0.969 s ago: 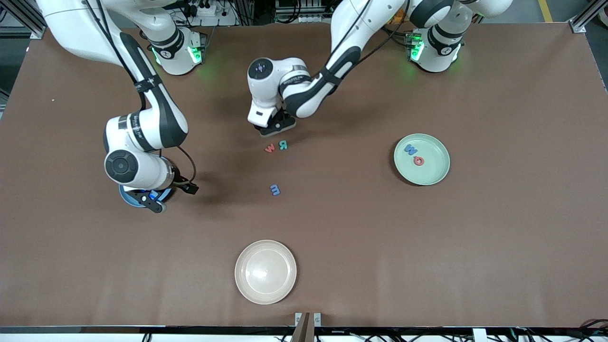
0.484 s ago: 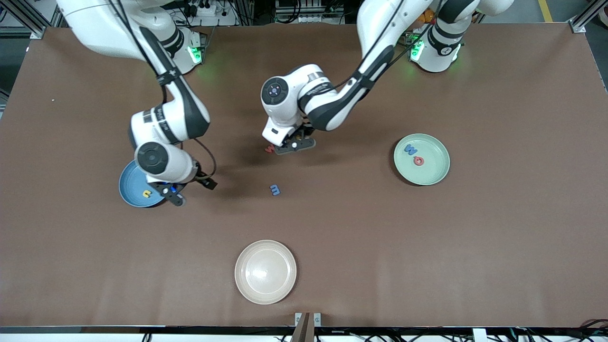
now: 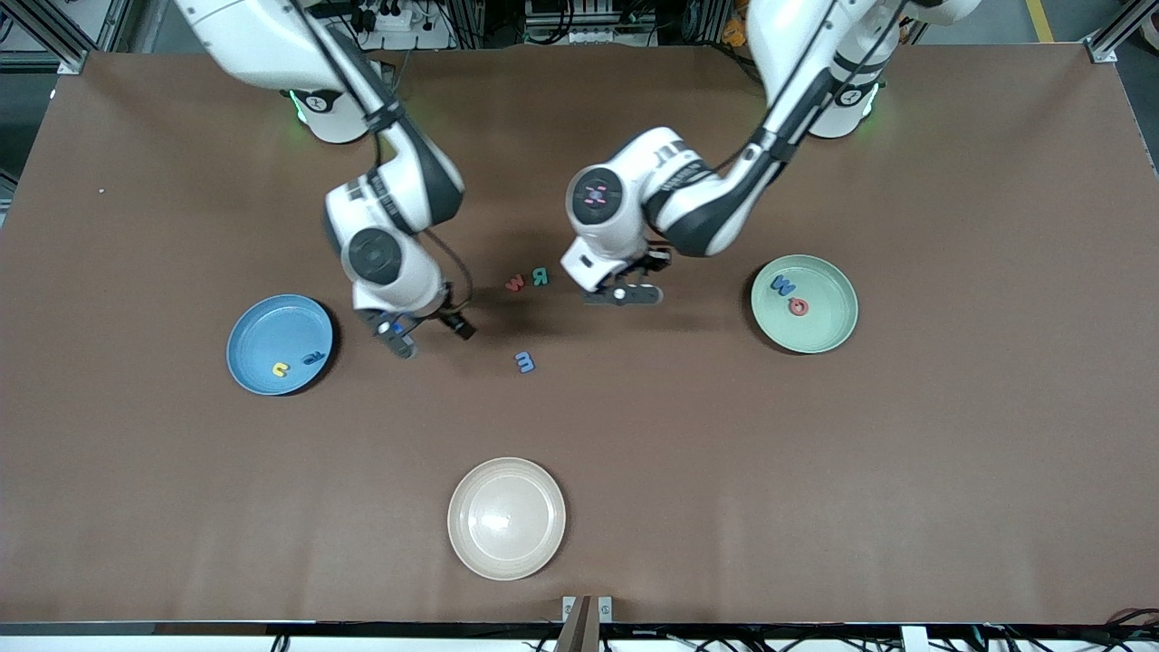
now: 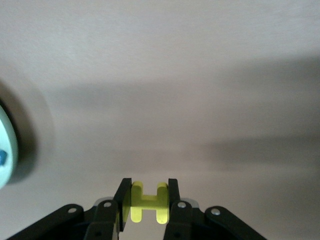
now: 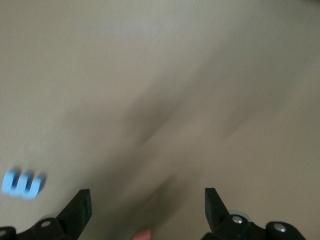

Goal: Sort upper and lower case letters into plates
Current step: 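Place the H on the green plate while the right gripper reaches w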

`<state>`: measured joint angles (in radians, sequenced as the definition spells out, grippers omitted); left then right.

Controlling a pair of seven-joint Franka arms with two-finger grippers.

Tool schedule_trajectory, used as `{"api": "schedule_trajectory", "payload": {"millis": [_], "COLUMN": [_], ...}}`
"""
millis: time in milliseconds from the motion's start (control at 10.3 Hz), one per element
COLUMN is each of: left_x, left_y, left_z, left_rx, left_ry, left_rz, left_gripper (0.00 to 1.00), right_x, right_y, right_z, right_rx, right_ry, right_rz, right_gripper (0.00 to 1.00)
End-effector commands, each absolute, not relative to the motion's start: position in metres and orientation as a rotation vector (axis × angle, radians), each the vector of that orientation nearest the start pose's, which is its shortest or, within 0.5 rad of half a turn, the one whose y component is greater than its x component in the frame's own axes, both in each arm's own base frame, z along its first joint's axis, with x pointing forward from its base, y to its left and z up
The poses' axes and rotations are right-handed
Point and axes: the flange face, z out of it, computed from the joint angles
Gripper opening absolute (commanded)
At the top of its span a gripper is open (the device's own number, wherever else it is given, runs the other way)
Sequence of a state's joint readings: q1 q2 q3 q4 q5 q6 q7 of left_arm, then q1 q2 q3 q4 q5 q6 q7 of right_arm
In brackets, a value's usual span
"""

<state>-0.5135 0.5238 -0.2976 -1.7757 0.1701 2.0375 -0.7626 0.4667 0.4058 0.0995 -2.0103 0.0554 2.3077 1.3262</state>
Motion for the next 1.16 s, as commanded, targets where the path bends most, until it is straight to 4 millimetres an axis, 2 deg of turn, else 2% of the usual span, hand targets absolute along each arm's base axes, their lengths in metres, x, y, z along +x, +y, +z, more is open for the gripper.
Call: {"api": "schedule_trajectory", "payload": {"millis": [0,194,484,775,1065], "left_x": [0.43,0.438,0.453,0.464,0.464], "left_y": [-0.377,-0.344,-0.261,-0.185,-0.148], "left_z": [0.251,0.249,0.234,0.231,0.221], "left_rx": [-3.011,-3.006,-2.983,-3.001,-3.003], "left_ry": [0.317,0.409,0.583,0.716,0.782], "left_rz": [0.222,0.233,0.332,0.402,0.456], "left_gripper": [0.1,0.1,0.1,0.1,0.1], "right_x": [0.446,0.434,0.419,0.416,0.411], "right_y": [0.355,0.365,0.367,0.365,0.374], "right_z": [0.232,0.228,0.206,0.187,0.177], "right_rx": [-2.873,-2.892,-2.843,-2.862,-2.875], "right_ry": [1.247,1.211,1.181,1.194,1.173], "right_rz": [0.129,0.132,0.073,0.095,0.102], "right_gripper": [1.0,1.0,1.0,1.0,1.0]}}
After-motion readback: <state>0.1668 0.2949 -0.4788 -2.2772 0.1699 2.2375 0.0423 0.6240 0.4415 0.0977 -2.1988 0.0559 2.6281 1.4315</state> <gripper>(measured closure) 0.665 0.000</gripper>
